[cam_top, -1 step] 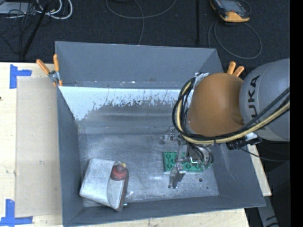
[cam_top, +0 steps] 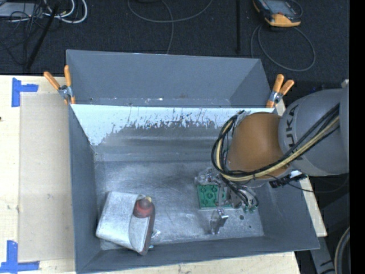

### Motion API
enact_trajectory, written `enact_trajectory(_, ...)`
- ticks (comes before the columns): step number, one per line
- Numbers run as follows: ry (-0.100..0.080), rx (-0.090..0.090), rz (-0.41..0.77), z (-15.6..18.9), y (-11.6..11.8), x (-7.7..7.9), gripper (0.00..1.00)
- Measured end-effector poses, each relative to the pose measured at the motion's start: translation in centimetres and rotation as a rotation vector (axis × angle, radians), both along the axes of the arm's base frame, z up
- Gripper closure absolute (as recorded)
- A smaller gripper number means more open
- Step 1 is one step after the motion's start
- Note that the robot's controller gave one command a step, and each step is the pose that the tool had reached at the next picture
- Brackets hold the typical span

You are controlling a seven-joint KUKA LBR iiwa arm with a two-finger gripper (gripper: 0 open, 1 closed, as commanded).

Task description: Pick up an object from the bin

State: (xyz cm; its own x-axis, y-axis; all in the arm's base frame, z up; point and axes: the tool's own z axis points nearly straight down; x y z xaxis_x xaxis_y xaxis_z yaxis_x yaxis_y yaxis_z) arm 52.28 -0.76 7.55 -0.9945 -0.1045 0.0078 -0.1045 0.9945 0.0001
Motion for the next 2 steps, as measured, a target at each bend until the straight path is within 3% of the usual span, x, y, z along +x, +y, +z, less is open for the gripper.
enact_trajectory(1,-0.005,0.001,-0.001,0.5,0.2,0.1,1.00)
enact_trajectory(2,-0.015,0.001,0.004,12.8,0.5,0.2,1.00)
